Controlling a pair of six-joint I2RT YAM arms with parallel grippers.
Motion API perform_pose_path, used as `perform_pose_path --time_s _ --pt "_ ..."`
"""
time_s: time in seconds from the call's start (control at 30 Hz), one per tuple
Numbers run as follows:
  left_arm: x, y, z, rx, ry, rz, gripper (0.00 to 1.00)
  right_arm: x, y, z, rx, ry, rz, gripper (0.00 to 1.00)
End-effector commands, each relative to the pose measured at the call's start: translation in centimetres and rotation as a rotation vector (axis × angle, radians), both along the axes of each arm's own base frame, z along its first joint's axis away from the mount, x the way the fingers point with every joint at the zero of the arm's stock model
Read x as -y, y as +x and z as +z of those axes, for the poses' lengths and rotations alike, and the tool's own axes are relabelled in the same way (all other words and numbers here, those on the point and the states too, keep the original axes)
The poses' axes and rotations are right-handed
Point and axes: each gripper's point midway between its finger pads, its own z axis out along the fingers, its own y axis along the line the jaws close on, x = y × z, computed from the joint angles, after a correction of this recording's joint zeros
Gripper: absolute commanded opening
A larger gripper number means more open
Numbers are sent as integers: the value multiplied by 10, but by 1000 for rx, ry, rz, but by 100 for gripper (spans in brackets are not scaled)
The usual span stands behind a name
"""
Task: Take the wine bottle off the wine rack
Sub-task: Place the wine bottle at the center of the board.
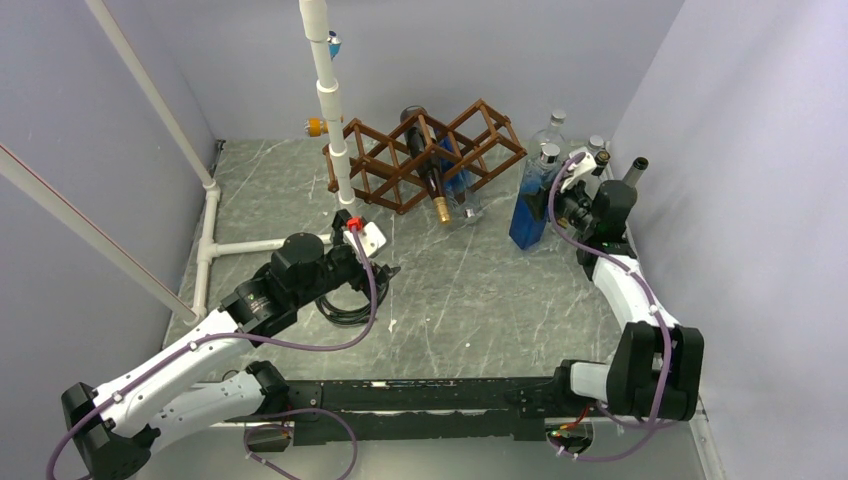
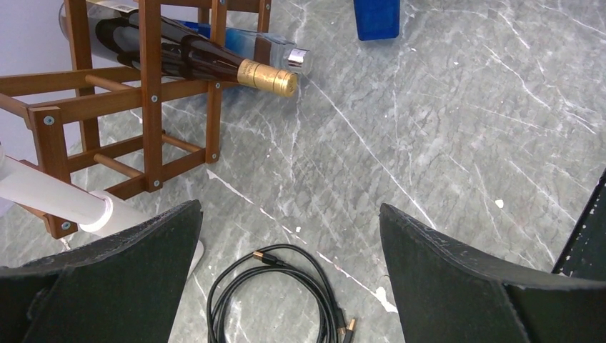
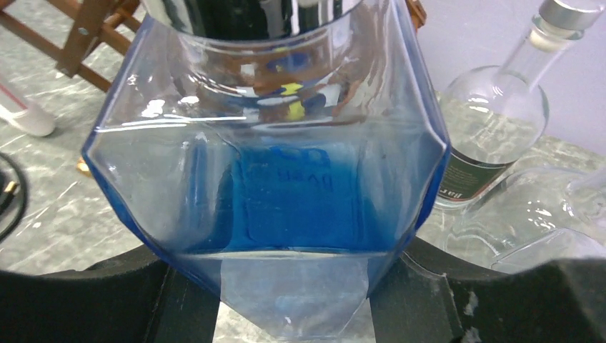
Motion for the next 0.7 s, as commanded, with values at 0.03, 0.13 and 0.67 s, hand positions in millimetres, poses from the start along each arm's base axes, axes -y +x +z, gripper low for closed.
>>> perform_pose_path --time_s 0.03,0.13,0.67 --pt "-3 6 12 46 -24 20 100 15 31 70 289 19 -139 0" --pt "-3 6 13 54 -28 21 100 22 43 70 294 33 -203 0" --pt "-4 8 11 54 -19 22 99 50 86 62 282 88 -470 0"
